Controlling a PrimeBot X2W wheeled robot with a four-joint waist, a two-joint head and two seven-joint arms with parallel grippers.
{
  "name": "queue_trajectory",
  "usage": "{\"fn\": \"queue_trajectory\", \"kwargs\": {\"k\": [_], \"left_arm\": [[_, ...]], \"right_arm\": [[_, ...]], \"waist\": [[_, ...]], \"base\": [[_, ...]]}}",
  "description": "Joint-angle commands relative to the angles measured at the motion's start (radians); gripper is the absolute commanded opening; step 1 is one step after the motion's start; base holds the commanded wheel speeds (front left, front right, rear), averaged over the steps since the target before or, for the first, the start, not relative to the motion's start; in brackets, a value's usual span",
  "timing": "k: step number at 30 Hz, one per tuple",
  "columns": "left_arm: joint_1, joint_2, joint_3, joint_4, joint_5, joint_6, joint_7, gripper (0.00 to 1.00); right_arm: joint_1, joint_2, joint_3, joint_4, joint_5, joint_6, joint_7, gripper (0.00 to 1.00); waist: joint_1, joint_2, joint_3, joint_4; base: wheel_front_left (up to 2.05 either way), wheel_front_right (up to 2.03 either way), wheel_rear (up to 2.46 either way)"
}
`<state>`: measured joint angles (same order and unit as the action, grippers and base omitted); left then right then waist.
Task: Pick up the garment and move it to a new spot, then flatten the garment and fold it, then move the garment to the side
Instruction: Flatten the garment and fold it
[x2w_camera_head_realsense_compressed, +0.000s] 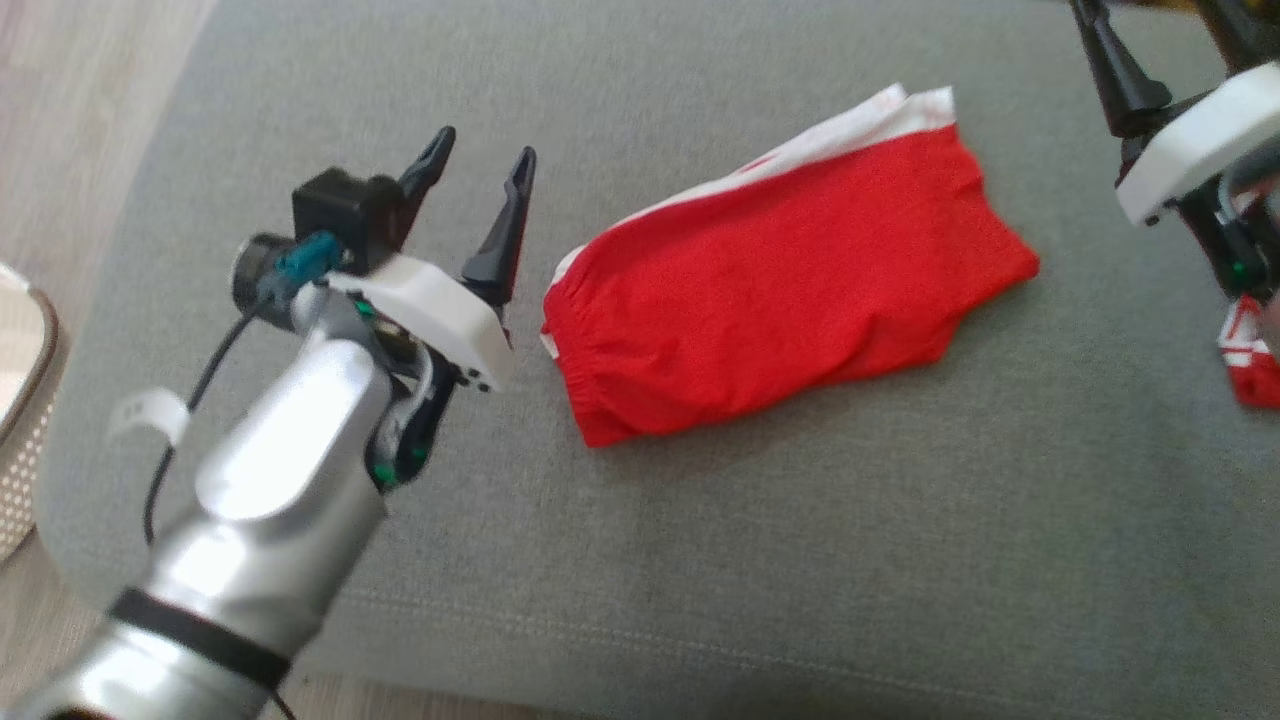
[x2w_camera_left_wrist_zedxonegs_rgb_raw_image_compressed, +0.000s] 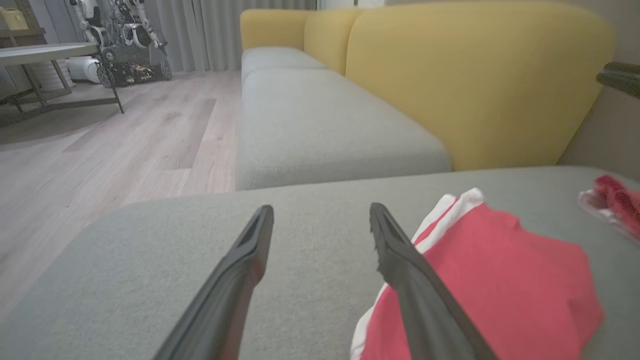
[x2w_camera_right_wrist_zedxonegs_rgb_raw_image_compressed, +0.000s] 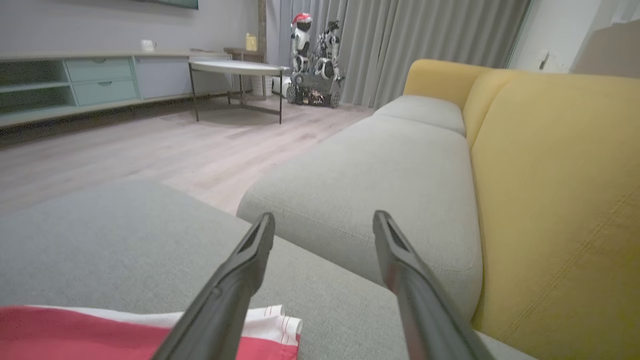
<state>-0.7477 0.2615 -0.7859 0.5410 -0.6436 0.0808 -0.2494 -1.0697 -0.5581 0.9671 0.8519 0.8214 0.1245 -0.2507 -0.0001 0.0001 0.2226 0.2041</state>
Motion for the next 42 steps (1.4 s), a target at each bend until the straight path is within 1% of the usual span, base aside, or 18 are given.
{"fn": "queue_trajectory", "kwargs": {"k": [1,5,10,12,13,16,18,24,28,31,38,42], "left_arm": [[0.015,0.012,0.076,-0.080,0.017,0.027,-0.012,1.00],[0.135,-0.015,0.170,-0.186,0.039,0.063,-0.012,1.00],[0.290,-0.054,0.297,-0.280,0.084,0.082,-0.012,1.00],[0.346,-0.070,0.338,-0.304,0.106,0.072,-0.012,1.00],[0.346,-0.070,0.338,-0.304,0.106,0.072,-0.012,1.00],[0.421,-0.095,0.384,-0.334,0.149,0.052,-0.012,1.00],[0.468,-0.116,0.418,-0.349,0.172,0.038,-0.012,1.00],[0.580,-0.160,0.474,-0.366,0.259,-0.022,-0.012,1.00],[0.634,-0.188,0.511,-0.372,0.295,-0.050,-0.012,1.00],[0.661,-0.200,0.533,-0.376,0.324,-0.066,-0.012,1.00],[0.682,-0.210,0.564,-0.377,0.365,-0.091,-0.012,1.00],[0.674,-0.211,0.560,-0.389,0.349,-0.090,-0.012,1.00]], "right_arm": [[0.069,-0.027,-0.094,-0.067,-0.049,0.006,-0.011,1.00],[0.224,-0.010,-0.309,-0.183,-0.160,0.006,-0.011,1.00],[0.451,0.062,-0.542,-0.318,-0.304,0.006,-0.011,1.00],[0.534,0.097,-0.620,-0.363,-0.350,0.006,-0.011,1.00],[0.534,0.097,-0.620,-0.363,-0.350,0.006,-0.011,1.00],[0.645,0.147,-0.726,-0.425,-0.412,0.006,-0.011,1.00],[0.711,0.179,-0.775,-0.462,-0.455,0.006,-0.011,1.00],[0.873,0.282,-0.890,-0.549,-0.551,0.006,-0.011,1.00],[0.952,0.335,-0.929,-0.589,-0.612,0.006,-0.011,1.00],[0.985,0.369,-0.956,-0.605,-0.633,0.006,-0.011,1.00],[1.004,0.396,-0.964,-0.620,-0.645,0.006,-0.011,1.00],[1.004,0.392,-0.969,-0.627,-0.642,0.006,-0.007,1.00]], "waist": [[0.0001,-0.0001,-0.051,-0.017],[0.0001,-0.0001,-0.098,-0.034],[0.0001,-0.0001,-0.156,-0.055],[0.0001,-0.0001,-0.175,-0.062],[0.0001,-0.0001,-0.175,-0.062],[0.0001,-0.0001,-0.197,-0.070],[0.0001,-0.0001,-0.210,-0.075],[0.0001,-0.0001,-0.235,-0.089],[0.0001,-0.0001,-0.240,-0.100],[0.0001,-0.0001,-0.240,-0.109],[0.0001,-0.0001,-0.240,-0.119],[0.0001,-0.0001,-0.232,-0.111]], "base": [[0.00,0.00,0.00],[0.00,0.00,0.00],[0.00,0.00,0.00],[0.00,0.00,0.00],[0.00,0.00,0.00],[0.00,0.00,0.00],[0.00,0.00,0.00],[0.00,0.00,0.00],[0.00,0.00,0.00],[0.00,0.00,0.00],[0.00,0.00,0.00],[0.00,0.00,0.00]]}}
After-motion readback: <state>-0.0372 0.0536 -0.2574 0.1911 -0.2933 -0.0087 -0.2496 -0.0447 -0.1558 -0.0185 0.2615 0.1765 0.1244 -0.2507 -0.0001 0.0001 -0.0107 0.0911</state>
